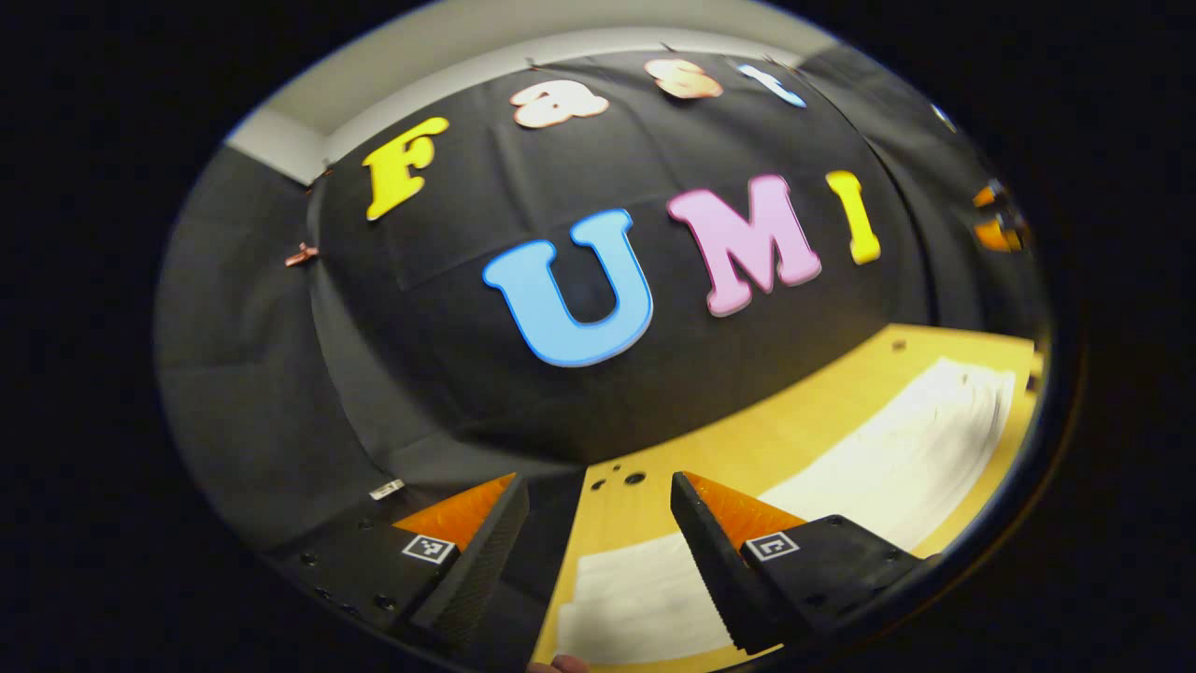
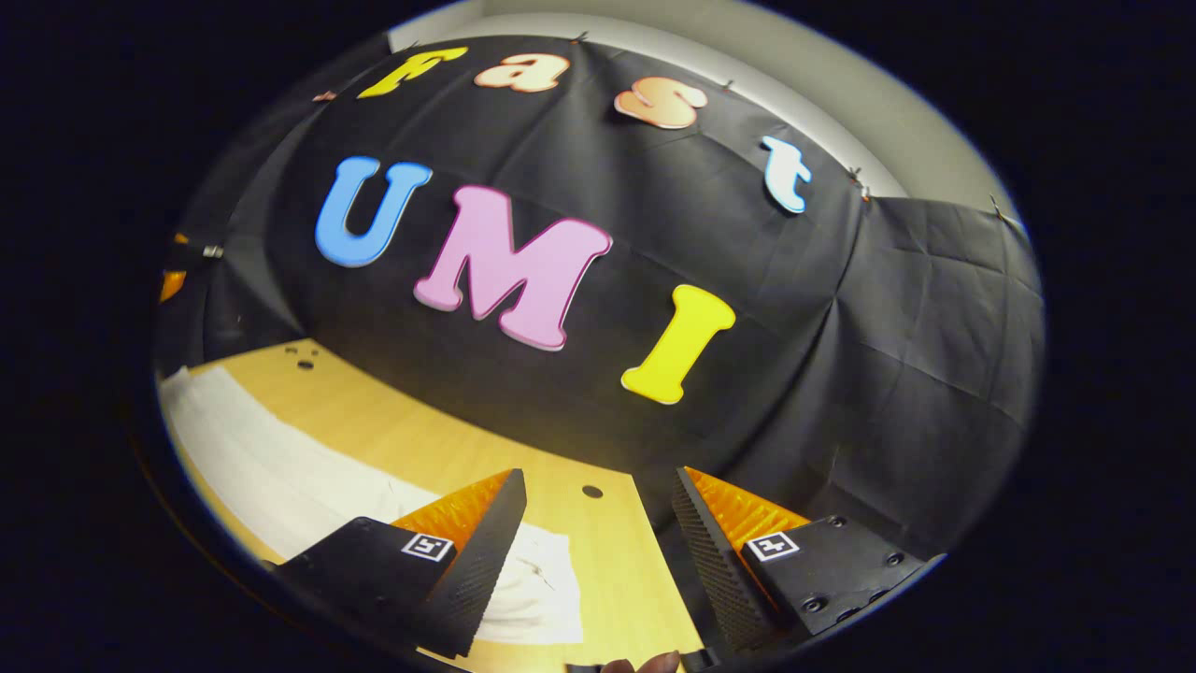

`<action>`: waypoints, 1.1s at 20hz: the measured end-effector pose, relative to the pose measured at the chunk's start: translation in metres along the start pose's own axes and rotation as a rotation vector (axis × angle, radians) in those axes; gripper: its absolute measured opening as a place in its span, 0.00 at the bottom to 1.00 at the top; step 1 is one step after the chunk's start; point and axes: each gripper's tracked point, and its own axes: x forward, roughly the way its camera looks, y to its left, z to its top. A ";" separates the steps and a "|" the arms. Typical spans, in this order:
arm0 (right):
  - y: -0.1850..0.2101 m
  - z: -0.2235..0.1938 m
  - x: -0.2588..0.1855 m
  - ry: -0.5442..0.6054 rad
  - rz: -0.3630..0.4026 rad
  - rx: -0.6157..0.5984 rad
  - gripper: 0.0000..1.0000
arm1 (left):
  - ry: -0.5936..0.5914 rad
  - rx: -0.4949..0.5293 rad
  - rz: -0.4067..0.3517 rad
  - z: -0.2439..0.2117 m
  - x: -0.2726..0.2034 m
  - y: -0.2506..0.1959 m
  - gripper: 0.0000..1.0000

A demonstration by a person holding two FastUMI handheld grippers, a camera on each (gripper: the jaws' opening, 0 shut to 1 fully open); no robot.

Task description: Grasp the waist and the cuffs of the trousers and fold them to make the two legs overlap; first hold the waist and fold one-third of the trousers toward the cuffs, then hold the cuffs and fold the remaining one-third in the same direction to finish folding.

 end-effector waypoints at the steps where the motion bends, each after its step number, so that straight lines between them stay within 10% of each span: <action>1: 0.003 -0.015 -0.003 0.027 0.018 -0.041 0.98 | 0.041 0.075 -0.029 -0.022 -0.001 -0.008 0.97; 13: 0.034 -0.175 -0.046 0.295 0.198 -0.334 0.97 | 0.431 0.657 -0.388 -0.255 -0.031 -0.062 0.97; 22: 0.039 -0.209 -0.041 0.354 0.235 -0.376 0.98 | 0.442 0.926 -0.554 -0.284 0.030 -0.083 0.94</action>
